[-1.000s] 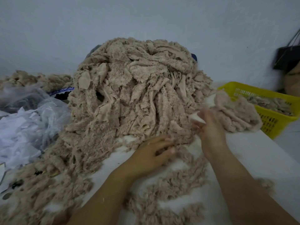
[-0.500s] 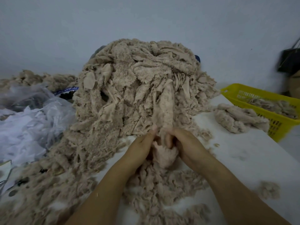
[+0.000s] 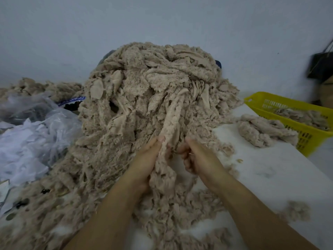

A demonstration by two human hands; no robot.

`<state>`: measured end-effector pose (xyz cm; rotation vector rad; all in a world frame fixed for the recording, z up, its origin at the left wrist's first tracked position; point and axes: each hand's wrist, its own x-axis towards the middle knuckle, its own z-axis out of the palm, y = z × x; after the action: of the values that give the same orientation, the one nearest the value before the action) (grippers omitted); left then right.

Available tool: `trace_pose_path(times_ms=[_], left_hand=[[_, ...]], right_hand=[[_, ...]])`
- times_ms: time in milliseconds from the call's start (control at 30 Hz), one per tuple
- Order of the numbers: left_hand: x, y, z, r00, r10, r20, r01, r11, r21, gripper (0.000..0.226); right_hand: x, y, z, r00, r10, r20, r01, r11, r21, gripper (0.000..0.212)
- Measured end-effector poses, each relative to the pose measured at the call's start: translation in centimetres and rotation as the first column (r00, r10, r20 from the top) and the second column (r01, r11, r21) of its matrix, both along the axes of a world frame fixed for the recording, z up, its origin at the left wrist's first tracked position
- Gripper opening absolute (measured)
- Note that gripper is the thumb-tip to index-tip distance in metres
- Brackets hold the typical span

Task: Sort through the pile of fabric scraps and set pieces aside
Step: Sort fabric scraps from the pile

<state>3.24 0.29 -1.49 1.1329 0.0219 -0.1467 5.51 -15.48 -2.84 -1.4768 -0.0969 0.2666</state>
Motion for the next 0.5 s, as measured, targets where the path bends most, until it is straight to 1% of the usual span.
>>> trace_pose_path(times_ms=[33,67,133,167,200,233,300,367,400,467,500], left_hand=[[-0.3,-0.1,0.1,0.997,-0.066,0.042,0.062,0.994,0.087,0.026],[-0.7,-0.2,0.2,0.985,-0.156,0.077,0.138,0.970,0.202,0.026],[-1.4,-0.6,0.4,0.929,-0.355,0.100,0.278,0.851,0.445,0.028],[-1.7,-0.8,0.6,0.896,-0.435,0.089,0.329,0.785,0.524,0.030],[-1.9,-0.8,0.7,0.867,-0.495,0.064,0.381,0.739,0.555,0.032],[-2.0,-0.7,0.8,0.846,-0.532,0.031,0.428,0.712,0.557,0.033],[-2.1,-0.5,1.0,0.815,-0.579,-0.003,0.478,0.670,0.568,0.032],[-2.0,-0.6,1.0,0.814,-0.581,-0.003,0.461,0.643,0.612,0.034],[-1.9,-0.8,0.9,0.835,-0.550,0.016,0.421,0.657,0.625,0.035],[-1.3,-0.8,0.7,0.918,-0.396,0.037,0.296,0.742,0.601,0.037],[-0.9,-0.7,0.5,0.956,-0.292,0.017,0.235,0.802,0.549,0.038]], right_hand=[[0.2,-0.1,0.0,0.999,-0.010,-0.036,0.014,0.995,0.098,0.044],[0.3,-0.2,0.0,0.997,0.008,-0.071,0.007,0.979,0.204,0.047],[0.4,-0.3,0.2,0.990,0.056,-0.130,-0.006,0.935,0.354,0.051],[0.5,-0.3,0.3,0.988,0.065,-0.143,-0.006,0.925,0.381,0.046],[0.5,-0.4,0.3,0.987,0.059,-0.148,0.000,0.927,0.374,0.039],[0.6,-0.4,0.3,0.987,0.037,-0.154,0.020,0.935,0.354,0.034],[0.8,-0.4,0.2,0.984,-0.028,-0.174,0.086,0.938,0.336,0.034],[0.6,-0.5,0.3,0.985,-0.051,-0.167,0.107,0.933,0.343,0.031],[0.5,-0.6,0.6,0.987,-0.049,-0.156,0.101,0.933,0.346,0.027],[0.4,-0.9,0.8,0.991,-0.057,-0.120,0.093,0.941,0.326,0.021],[0.5,-1.1,0.7,0.995,-0.057,-0.081,0.080,0.948,0.308,0.022]])
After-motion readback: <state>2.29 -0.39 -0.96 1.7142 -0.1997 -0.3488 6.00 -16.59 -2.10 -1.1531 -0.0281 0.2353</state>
